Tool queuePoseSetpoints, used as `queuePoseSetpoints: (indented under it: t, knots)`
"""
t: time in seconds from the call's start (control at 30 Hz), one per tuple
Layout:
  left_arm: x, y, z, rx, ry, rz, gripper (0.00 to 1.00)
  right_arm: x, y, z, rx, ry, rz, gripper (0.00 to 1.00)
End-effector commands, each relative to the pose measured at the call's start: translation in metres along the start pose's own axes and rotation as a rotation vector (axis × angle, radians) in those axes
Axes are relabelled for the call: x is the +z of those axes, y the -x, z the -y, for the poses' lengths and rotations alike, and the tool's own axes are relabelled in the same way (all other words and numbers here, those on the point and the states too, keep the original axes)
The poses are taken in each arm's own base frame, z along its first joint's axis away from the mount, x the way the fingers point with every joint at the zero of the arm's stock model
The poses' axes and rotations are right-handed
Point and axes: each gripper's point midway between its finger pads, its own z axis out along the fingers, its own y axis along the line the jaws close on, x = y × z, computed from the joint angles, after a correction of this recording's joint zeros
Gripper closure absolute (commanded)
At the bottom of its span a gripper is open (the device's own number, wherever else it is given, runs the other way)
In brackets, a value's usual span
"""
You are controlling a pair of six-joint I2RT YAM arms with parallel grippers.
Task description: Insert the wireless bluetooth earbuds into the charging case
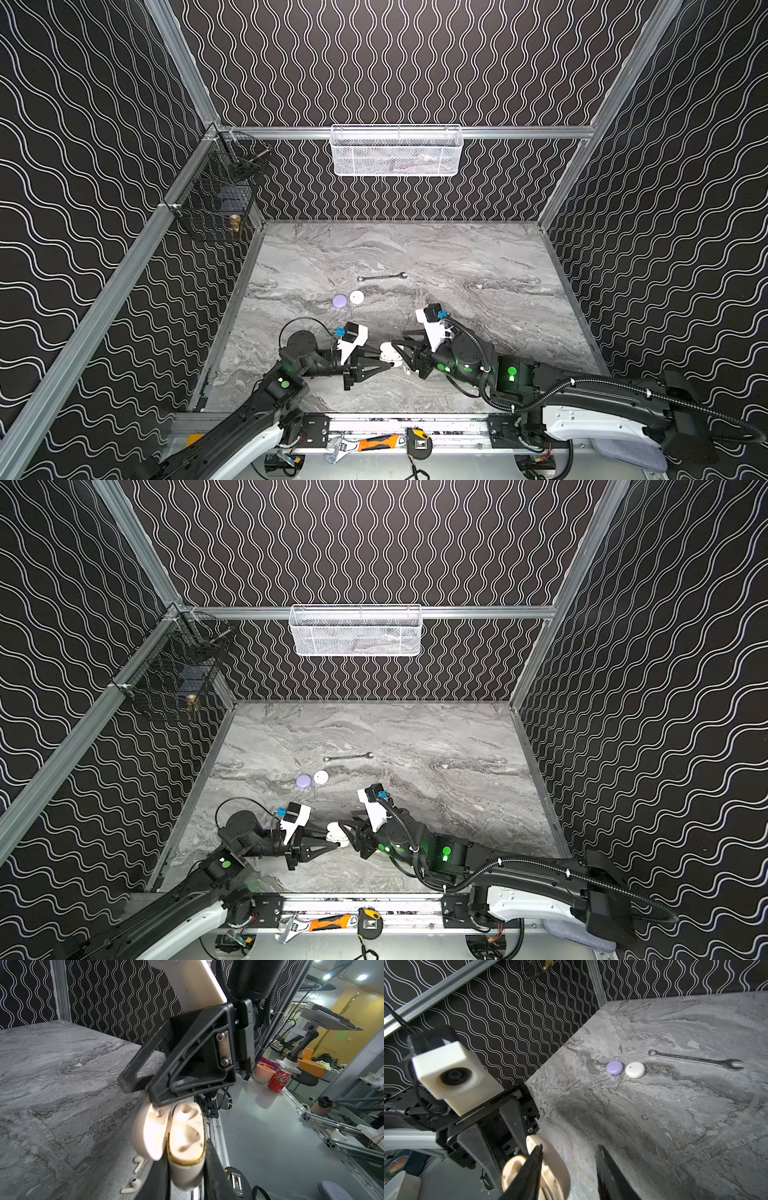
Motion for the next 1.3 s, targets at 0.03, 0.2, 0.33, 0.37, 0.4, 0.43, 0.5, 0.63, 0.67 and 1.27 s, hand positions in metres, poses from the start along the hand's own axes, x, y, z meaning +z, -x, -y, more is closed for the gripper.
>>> queuePoseSetpoints:
  t: [0.03, 0.2, 0.33, 0.37, 0.4, 0.43, 0.5, 0.63, 0.67, 1.27]
  knots:
    - [0.000, 0.003, -0.008, 0.013, 0.048, -0.002, 1.00, -0.001, 0.011, -0.007, 0.017, 0.018, 0.026, 0.53]
    - [0.001, -0.002, -0.014, -0.027, 0.061, 0.029, 1.00, -0.012, 0.027, 0.008, 0.076, -0.084, 0.058, 0.34]
    - [0.003, -0.011, -0.019, -0.065, 0.061, 0.033, 1.00, -0.023, 0.037, 0.016, 0.111, -0.138, 0.065, 0.25]
    - [0.003, -0.014, -0.020, -0.072, 0.062, 0.035, 1.00, -0.025, 0.037, 0.019, 0.119, -0.156, 0.059, 0.25]
    - [0.003, -0.016, -0.021, -0.081, 0.064, 0.035, 1.00, -0.028, 0.035, 0.026, 0.135, -0.197, 0.047, 0.25]
    - [0.003, -0.019, -0.023, -0.088, 0.074, 0.035, 1.00, -0.032, 0.032, 0.035, 0.158, -0.249, 0.030, 0.25]
    - [0.001, -0.026, -0.029, -0.100, 0.110, 0.017, 1.00, -0.039, 0.021, 0.055, 0.215, -0.343, -0.022, 0.28]
    - [-0.006, -0.042, -0.041, -0.108, 0.208, -0.046, 1.00, -0.045, -0.030, 0.080, 0.319, -0.437, -0.198, 0.30]
    - [-0.007, -0.041, -0.039, -0.097, 0.209, -0.033, 1.00, -0.044, -0.048, 0.082, 0.349, -0.440, -0.255, 0.31]
    - [-0.014, -0.041, -0.037, -0.087, 0.235, -0.009, 1.00, -0.010, -0.172, 0.095, 0.553, -0.442, -0.567, 0.47]
